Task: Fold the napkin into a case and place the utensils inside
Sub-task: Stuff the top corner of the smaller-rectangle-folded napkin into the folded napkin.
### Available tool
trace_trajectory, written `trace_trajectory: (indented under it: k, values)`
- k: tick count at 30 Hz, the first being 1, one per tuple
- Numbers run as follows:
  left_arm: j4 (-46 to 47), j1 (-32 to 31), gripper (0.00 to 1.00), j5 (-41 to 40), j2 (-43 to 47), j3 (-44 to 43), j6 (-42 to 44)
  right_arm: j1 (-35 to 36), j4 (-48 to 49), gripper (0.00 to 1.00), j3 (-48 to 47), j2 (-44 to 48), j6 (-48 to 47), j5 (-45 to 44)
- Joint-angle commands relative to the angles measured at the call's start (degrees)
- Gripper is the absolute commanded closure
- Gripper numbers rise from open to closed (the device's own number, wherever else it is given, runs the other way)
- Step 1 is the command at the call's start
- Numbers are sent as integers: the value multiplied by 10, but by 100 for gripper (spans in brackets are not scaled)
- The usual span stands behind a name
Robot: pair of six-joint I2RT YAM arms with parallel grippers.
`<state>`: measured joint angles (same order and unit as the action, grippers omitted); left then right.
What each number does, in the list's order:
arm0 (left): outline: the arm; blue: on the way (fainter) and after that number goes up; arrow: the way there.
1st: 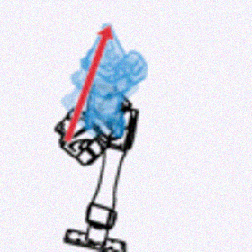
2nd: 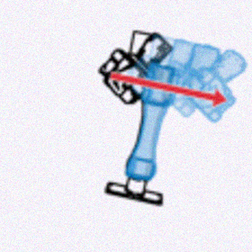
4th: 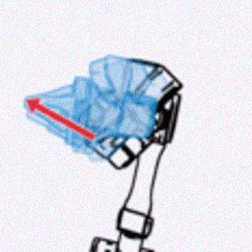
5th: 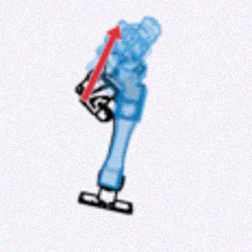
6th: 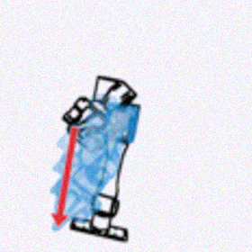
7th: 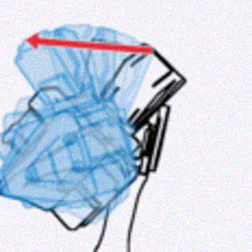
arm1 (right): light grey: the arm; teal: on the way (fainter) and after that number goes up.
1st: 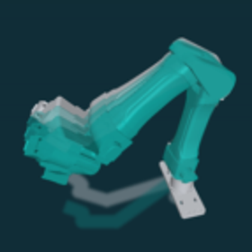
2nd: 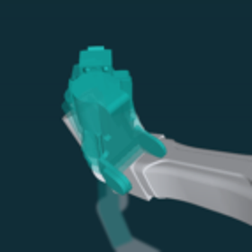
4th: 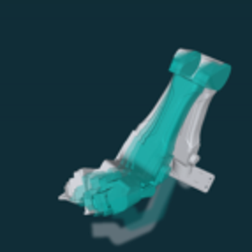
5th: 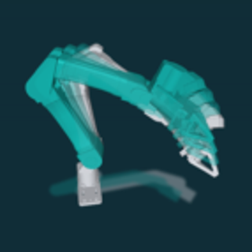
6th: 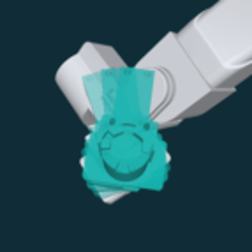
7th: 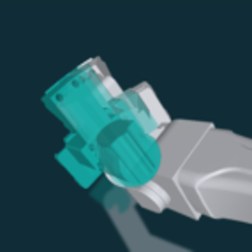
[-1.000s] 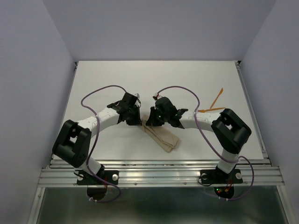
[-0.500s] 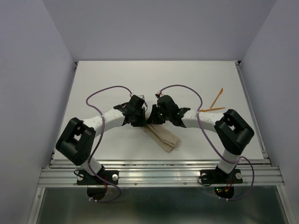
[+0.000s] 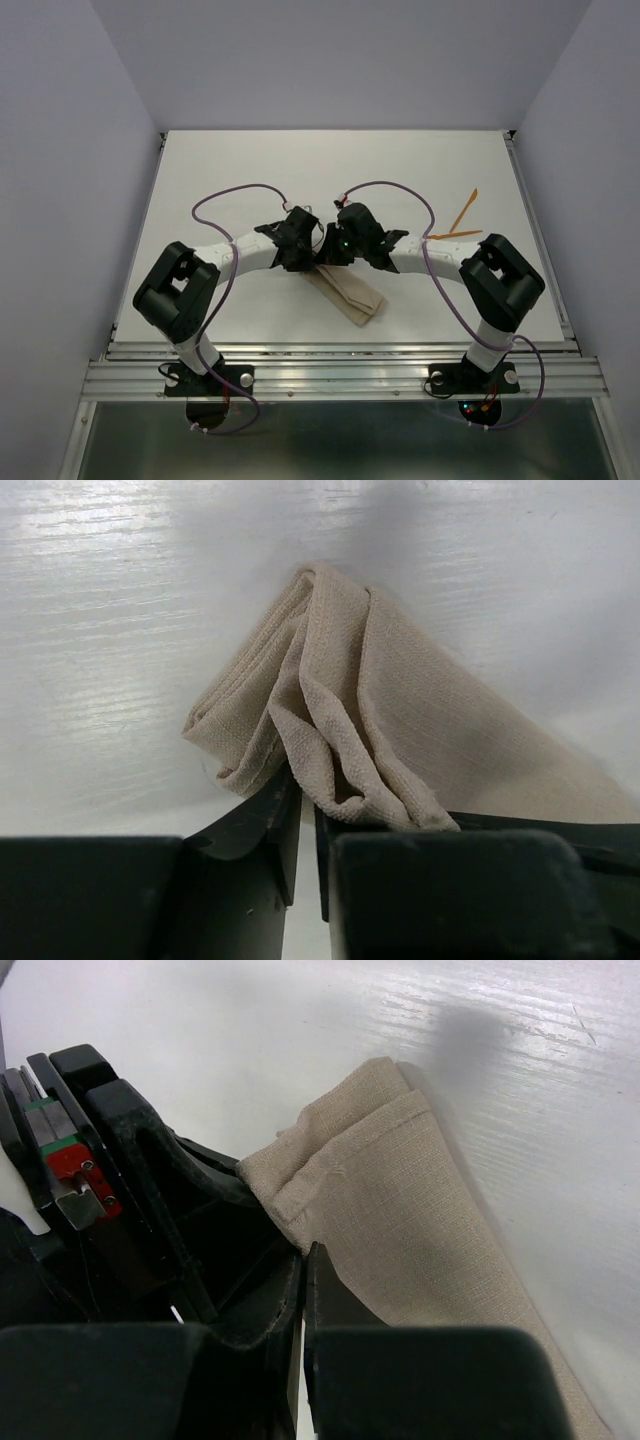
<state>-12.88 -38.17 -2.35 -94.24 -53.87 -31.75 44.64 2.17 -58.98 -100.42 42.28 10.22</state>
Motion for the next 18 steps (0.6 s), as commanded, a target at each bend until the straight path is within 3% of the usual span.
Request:
trace_trajectory:
  k: [1,6,18]
  values:
    - [4,-3,83,-39,-1,-26,-2,-3,27,99,8,25,3,9]
    - [-7,-3,99,-51,-12,-33,-1,-3,26,99,16,26,-4,6]
    - [-20,-4,100,-49,20,-34,-3,-3,12,99,26,29,-24,-11]
